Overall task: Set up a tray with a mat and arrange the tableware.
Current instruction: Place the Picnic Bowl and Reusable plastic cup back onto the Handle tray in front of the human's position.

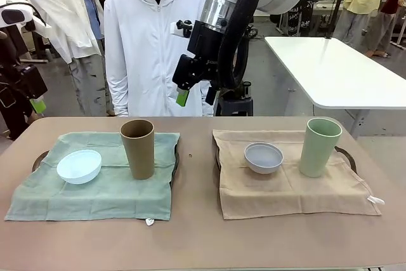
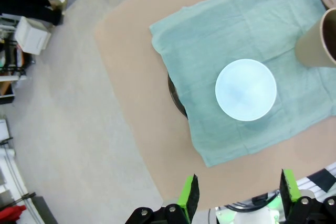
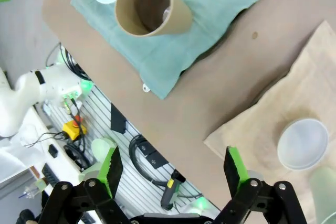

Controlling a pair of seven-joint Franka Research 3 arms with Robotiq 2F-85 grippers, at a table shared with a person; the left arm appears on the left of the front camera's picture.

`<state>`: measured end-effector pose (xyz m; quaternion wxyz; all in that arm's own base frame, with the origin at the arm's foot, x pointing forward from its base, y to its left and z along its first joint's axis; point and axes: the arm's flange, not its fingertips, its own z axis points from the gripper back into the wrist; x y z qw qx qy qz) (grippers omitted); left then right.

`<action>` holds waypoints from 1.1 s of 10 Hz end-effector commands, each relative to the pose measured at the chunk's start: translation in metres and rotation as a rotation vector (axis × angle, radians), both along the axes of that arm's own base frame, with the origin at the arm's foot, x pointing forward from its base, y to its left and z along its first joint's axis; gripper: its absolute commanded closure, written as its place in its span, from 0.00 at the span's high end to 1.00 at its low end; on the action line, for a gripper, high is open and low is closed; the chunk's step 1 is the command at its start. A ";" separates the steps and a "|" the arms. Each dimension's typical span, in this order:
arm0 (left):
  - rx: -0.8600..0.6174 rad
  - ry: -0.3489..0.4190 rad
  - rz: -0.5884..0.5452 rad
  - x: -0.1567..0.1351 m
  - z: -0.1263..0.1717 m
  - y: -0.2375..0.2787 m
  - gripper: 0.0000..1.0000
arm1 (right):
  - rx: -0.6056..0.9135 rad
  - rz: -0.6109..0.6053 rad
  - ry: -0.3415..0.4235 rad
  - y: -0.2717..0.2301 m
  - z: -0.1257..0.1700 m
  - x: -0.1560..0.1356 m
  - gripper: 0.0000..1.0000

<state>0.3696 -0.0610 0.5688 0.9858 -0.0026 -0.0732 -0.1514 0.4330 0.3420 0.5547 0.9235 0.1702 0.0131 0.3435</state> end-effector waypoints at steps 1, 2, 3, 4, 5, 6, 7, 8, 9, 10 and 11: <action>-0.075 0.086 0.007 0.014 -0.011 0.015 0.83 | 0.081 -0.039 0.070 -0.055 -0.010 0.005 1.00; -0.120 0.094 -0.002 0.023 -0.017 0.024 0.83 | 0.126 -0.082 0.092 -0.087 -0.013 0.005 1.00; -0.219 0.080 0.012 0.032 -0.021 0.030 0.83 | 0.151 -0.132 0.101 -0.118 -0.016 0.003 1.00; -0.307 0.056 0.018 0.039 -0.025 0.035 0.83 | 0.180 -0.195 0.112 -0.151 -0.020 0.001 1.00; -0.368 0.039 0.022 0.047 -0.033 0.040 0.83 | 0.210 -0.272 0.103 -0.189 -0.022 -0.002 1.00; -0.432 0.047 0.034 0.053 -0.040 0.048 0.83 | 0.240 -0.351 0.084 -0.231 -0.019 -0.011 1.00; -0.484 0.053 0.053 0.057 -0.045 0.056 0.83 | 0.280 -0.413 0.075 -0.268 -0.017 -0.022 1.00; -0.535 0.064 0.074 0.062 -0.052 0.066 0.83 | 0.330 -0.472 0.073 -0.305 -0.017 -0.034 1.00; -0.610 0.099 0.106 0.063 -0.055 0.080 0.83 | 0.396 -0.516 0.085 -0.338 -0.020 -0.049 1.00; -0.655 0.140 0.136 0.062 -0.059 0.093 0.83 | 0.461 -0.546 0.086 -0.364 -0.021 -0.063 1.00; -0.692 0.157 0.166 0.062 -0.060 0.108 0.83 | 0.521 -0.570 0.088 -0.389 -0.023 -0.075 1.00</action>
